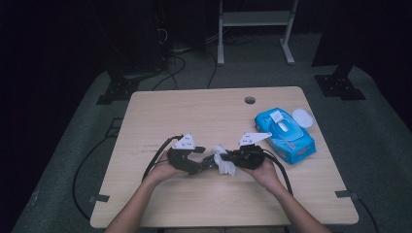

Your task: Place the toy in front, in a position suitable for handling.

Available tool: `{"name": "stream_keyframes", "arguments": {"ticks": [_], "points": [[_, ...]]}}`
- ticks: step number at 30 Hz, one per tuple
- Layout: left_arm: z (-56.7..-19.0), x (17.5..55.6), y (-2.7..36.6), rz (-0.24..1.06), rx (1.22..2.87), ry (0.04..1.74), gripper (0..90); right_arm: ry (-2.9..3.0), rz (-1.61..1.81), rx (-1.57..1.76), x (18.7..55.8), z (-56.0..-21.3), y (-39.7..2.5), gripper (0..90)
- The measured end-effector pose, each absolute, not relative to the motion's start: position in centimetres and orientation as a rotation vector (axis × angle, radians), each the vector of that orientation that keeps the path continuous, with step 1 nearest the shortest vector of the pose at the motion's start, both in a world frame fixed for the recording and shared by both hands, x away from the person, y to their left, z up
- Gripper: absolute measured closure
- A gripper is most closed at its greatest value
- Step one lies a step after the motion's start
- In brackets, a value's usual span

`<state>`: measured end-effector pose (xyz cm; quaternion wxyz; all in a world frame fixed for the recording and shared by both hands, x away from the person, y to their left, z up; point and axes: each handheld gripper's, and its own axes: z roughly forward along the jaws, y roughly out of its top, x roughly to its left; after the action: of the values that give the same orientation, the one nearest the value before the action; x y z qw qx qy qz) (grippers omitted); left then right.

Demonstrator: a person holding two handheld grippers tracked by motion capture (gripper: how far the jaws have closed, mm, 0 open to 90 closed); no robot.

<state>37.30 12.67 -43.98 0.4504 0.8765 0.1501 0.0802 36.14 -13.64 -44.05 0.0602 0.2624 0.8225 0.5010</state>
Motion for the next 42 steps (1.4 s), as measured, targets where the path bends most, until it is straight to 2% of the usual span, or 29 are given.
{"name": "stream_keyframes", "arguments": {"ticks": [5,14,21,31,37,38,42], "points": [[-45.1,36.9,11.9,0.195,2.19,0.344,36.0,2.512,1.472,0.782,35.6,-44.8,-13.9,83.2],[-46.6,36.0,10.1,0.34,2.293,0.278,28.8,2.559,1.383,0.807,35.7,-46.3,-14.1,83.1],[-46.6,36.0,10.5,0.318,2.277,0.3,30.2,2.559,1.397,0.833,35.7,-46.5,-14.8,83.1],[-45.5,36.0,11.7,0.262,2.17,0.336,26.6,2.441,1.478,0.904,34.9,-43.7,-19.6,83.1],[-45.1,36.1,12.3,0.266,2.143,0.355,25.7,2.393,1.403,0.983,34.0,-43.8,-23.7,82.8],[-45.1,36.2,12.3,0.26,2.136,0.361,25.5,2.389,1.394,1.012,33.9,-44.2,-24.5,82.1],[-45.0,36.3,12.1,0.244,2.12,0.372,24.7,2.411,1.309,1.13,34.2,-46.2,-26.6,61.5]]}}
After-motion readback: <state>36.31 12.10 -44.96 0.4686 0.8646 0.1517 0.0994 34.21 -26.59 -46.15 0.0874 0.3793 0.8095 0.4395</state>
